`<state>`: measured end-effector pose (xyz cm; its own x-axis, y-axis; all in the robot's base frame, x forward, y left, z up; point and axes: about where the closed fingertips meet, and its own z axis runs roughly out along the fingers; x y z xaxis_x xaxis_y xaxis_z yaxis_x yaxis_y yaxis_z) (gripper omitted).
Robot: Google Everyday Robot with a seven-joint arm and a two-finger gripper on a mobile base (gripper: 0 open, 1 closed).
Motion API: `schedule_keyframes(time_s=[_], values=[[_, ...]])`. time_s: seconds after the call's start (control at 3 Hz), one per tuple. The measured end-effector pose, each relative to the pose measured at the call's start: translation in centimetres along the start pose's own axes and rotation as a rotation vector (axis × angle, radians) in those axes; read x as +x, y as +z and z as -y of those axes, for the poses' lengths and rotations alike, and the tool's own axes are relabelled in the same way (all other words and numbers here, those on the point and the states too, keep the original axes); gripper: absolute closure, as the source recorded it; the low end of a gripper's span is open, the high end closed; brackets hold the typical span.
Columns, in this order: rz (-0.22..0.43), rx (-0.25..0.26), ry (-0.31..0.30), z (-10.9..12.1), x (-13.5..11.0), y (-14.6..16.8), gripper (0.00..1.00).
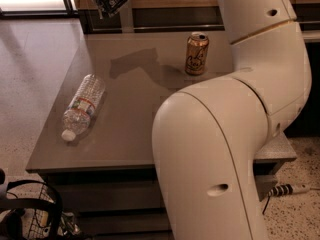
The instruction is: Pick blue chip bag
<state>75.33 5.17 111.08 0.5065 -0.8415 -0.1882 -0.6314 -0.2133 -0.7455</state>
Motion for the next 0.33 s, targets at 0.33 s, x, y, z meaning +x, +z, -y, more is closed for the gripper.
schedule_keyframes(time_s=[0.33], values=[[-0.015,0.025,-0.013,0.77,-0.29,-1.47,1.0]])
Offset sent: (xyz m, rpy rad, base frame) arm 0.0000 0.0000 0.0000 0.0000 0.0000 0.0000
